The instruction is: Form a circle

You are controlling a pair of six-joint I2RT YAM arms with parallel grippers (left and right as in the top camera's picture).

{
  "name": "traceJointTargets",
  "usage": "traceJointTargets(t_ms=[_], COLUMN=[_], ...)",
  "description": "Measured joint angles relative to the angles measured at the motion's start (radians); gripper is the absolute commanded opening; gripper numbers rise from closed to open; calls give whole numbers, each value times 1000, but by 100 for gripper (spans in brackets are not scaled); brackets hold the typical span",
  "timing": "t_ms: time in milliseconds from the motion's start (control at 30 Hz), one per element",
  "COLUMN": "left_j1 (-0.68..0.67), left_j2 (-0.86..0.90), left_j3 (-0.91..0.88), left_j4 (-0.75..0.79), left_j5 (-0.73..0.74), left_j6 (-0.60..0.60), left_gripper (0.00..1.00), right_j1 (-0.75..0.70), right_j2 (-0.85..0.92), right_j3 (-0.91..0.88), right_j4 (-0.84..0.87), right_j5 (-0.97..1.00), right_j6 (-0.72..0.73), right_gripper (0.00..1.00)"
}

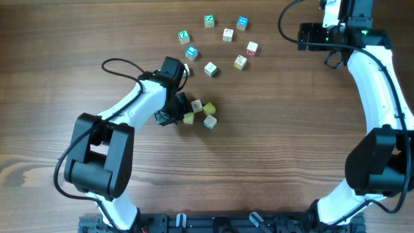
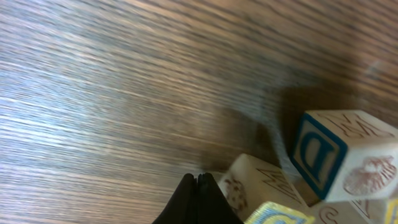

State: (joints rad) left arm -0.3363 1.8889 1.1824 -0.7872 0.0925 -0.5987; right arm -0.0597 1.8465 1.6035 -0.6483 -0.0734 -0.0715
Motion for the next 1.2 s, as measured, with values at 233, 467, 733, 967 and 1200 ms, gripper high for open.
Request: traceJointTargets(t_ms=[233,467,733,967,1200], left_j1=[-4,-4,-4,-4,-4], left_j2=[0,0,0,0,0], left_j3=[0,0,0,0,0], left_j4=[-5,-16,-16,-22,-27], left_j5=[3,3,11,22,19], left_j6=[-6,-6,-6,-6,-6], left_gripper=[4,4,4,4,4], right_j1=[0,0,0,0,0], right_j2=[0,0,0,0,0], right_j3=[0,0,0,0,0], right_j4=[0,0,0,0,0], right_j5=[0,0,0,0,0], right_j6=[0,0,0,0,0], right_gripper=[100,100,100,100,100])
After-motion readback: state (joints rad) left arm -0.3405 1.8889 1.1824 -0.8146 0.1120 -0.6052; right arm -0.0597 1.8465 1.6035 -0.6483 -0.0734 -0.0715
